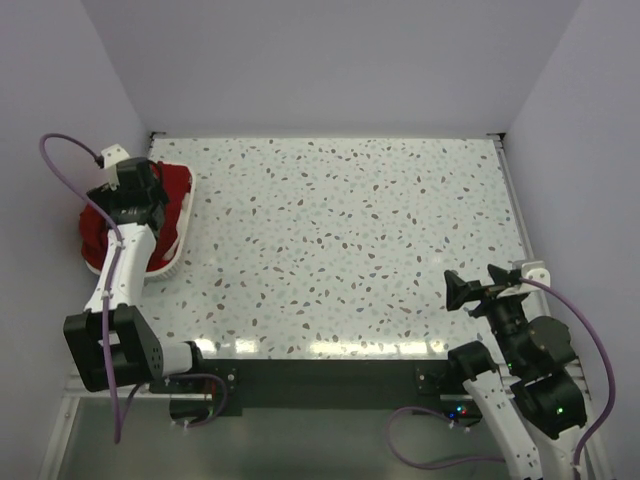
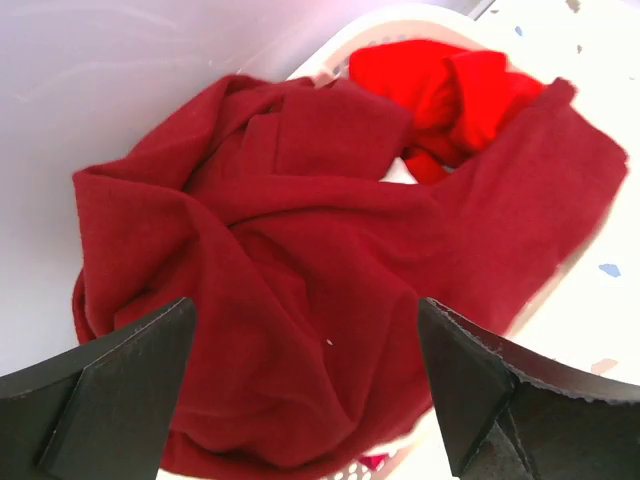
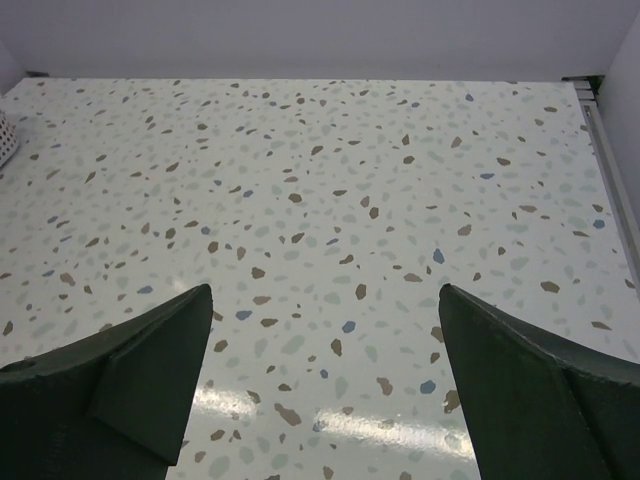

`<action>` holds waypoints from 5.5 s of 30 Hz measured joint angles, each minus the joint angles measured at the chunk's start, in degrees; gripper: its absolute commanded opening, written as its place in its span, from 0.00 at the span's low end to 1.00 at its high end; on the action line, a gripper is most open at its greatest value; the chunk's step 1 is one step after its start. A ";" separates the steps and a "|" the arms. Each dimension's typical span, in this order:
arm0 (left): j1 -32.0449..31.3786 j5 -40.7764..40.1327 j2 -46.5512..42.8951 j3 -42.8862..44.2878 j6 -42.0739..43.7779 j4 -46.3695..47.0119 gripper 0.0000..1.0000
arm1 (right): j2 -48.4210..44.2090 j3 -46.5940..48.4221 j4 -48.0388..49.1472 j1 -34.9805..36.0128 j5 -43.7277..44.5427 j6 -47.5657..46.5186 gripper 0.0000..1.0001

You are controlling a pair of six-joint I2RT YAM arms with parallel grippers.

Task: Fold and stack the t-shirts
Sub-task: Grab the tshirt from the pile, then move the tshirt to the center of the board, then flatten the tshirt out

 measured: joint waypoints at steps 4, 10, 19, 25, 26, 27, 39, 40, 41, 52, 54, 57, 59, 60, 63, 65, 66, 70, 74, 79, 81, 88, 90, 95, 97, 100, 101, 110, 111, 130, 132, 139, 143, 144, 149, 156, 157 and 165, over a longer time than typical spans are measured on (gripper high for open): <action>1.38 0.83 2.36 -1.38 -1.88 1.64 0.78 | 0.00 -0.17 -0.02 0.13 -0.39 -0.02 0.99; 1.49 0.42 3.89 -4.46 -3.72 3.56 0.16 | 0.00 -0.26 0.00 0.17 -0.46 -0.02 0.99; -1.33 -0.74 -3.32 -6.19 -1.33 4.61 0.00 | 0.00 -0.26 0.00 0.17 -0.59 -0.04 0.99; -16.98 -2.75 -8.33 0.22 2.95 3.41 0.00 | 0.02 -0.26 0.00 0.15 -0.63 -0.04 0.99; -19.76 -2.36 -8.68 2.12 3.39 3.39 0.00 | 0.04 -0.26 0.00 0.17 -0.63 -0.04 0.98; -22.27 -1.51 -8.94 4.26 3.61 3.28 0.00 | 0.07 -0.26 0.00 0.15 -0.66 -0.07 0.99; -45.86 21.38 -0.09 38.99 4.94 1.31 0.12 | 3.13 -0.26 -0.02 0.15 -1.97 -0.28 0.99; -47.43 23.10 0.76 40.13 5.49 1.44 0.20 | 3.43 -0.24 -0.02 0.15 -1.97 -0.31 0.99; -48.43 24.24 1.16 40.35 6.01 1.68 0.28 | 3.89 -0.24 -0.04 0.15 -1.97 -0.33 0.99; -49.48 14.93 -17.73 4.44 8.68 5.25 0.88 | 15.30 7.54 -1.36 0.15 -2.64 -0.31 0.99; -49.44 13.51 -21.62 -1.44 7.56 5.31 0.91 | 17.97 9.09 -0.92 0.15 -3.65 0.04 0.99; -49.31 12.94 -26.14 -10.23 5.66 5.35 0.93 | 22.38 9.53 0.02 0.15 -4.70 1.42 0.99; -49.29 12.96 -27.39 -15.15 4.61 4.92 0.93 | 26.25 9.38 0.42 0.15 -4.76 2.89 0.99; -49.29 12.96 -27.54 -17.22 4.35 4.81 0.93 | 27.80 9.20 0.81 0.15 -4.72 3.43 0.98; -49.29 12.92 -27.50 -21.55 4.33 4.24 0.94 | 32.72 6.93 3.06 0.15 -3.72 5.95 0.99; -49.29 12.79 -27.50 -23.26 4.37 4.39 0.94 | 35.12 4.90 4.55 0.11 -3.23 7.43 0.99; -49.29 12.74 -27.52 -23.80 4.37 4.66 0.94 | 36.44 3.76 5.35 0.09 -3.19 8.15 0.99; -49.29 12.96 -27.80 -25.03 4.37 4.72 0.94 | 41.97 0.31 9.01 0.04 -3.23 9.84 0.99; -49.29 13.09 -29.46 -25.24 4.37 4.66 0.94 | 52.02 1.68 11.02 0.04 -2.97 9.46 0.96; -49.29 13.25 -31.61 -25.24 4.35 4.72 0.94 | 68.26 10.62 11.50 0.13 -4.90 9.01 0.96; -49.29 13.33 -32.22 -25.24 4.33 4.70 0.94 | 69.13 11.13 11.96 0.61 -5.05 9.62 0.92; -49.29 13.40 -32.87 -25.38 4.17 4.63 0.94 | 65.40 7.04 11.91 3.74 -5.33 11.21 0.76; -49.29 13.38 -32.87 -25.46 4.13 4.61 0.94 | 65.59 5.79 11.87 5.46 -4.92 11.23 0.73; -49.29 12.98 -32.37 -25.46 4.09 4.61 0.95 | 67.25 3.58 12.66 7.93 -4.63 11.19 0.71; -49.29 12.92 -31.76 -25.46 3.91 4.55 0.95 | 68.78 2.95 13.49 7.93 -4.63 11.17 0.70; -49.29 12.70 -30.95 -25.46 3.78 4.48 0.95 | 71.34 2.14 15.26 8.07 -4.59 11.15 0.70; -49.29 12.59 -30.75 -25.46 3.76 4.44 0.95 | 72.15 1.86 15.85 8.24 -4.59 11.13 0.68; -49.29 12.33 -29.86 -25.46 3.74 4.39 0.95 | 76.56 0.81 18.01 9.09 -4.87 9.94 0.24; -49.29 12.33 -29.83 -25.46 3.76 4.37 0.95 | 76.67 0.81 18.03 9.33 -4.90 9.94 0.16; -49.29 10.78 -29.66 -25.46 3.74 4.26 0.95 | 98.16 36.24 17.03 38.25 -5.92 24.76 0.08; -49.22 8.39 -30.10 -25.64 4.31 3.41 0.95 | 105.04 43.78 17.16 40.00 -5.31 25.75 0.23; -48.57 5.20 -32.79 -26.93 4.07 2.54 0.95 | 108.96 50.23 14.53 38.93 -1.25 24.81 0.53; -48.85 6.21 -32.57 -26.93 3.72 3.34 0.95 | 100.10 39.06 15.50 37.51 0.28 23.89 0.54; -48.87 6.45 -32.50 -26.93 3.65 3.43 0.95 | 96.37 34.71 15.02 36.37 0.52 23.45 0.54; -48.87 7.06 -32.00 -26.93 2.95 3.50 0.95 | 82.51 20.65 14.12 27.10 2.56 21.46 0.61; -48.87 7.06 -29.57 -26.91 0.96 3.10 0.96 | 78.29 14.16 12.59 21.99 5.53 17.27 0.69; -48.87 7.06 -29.07 -26.91 -0.13 2.86 0.97 | 78.29 13.84 12.31 21.53 5.70 16.72 0.70; -48.87 7.21 -27.02 -28.50 -12.98 -2.67 1.00 | 78.29 12.20 11.52 19.98 5.03 14.64 0.72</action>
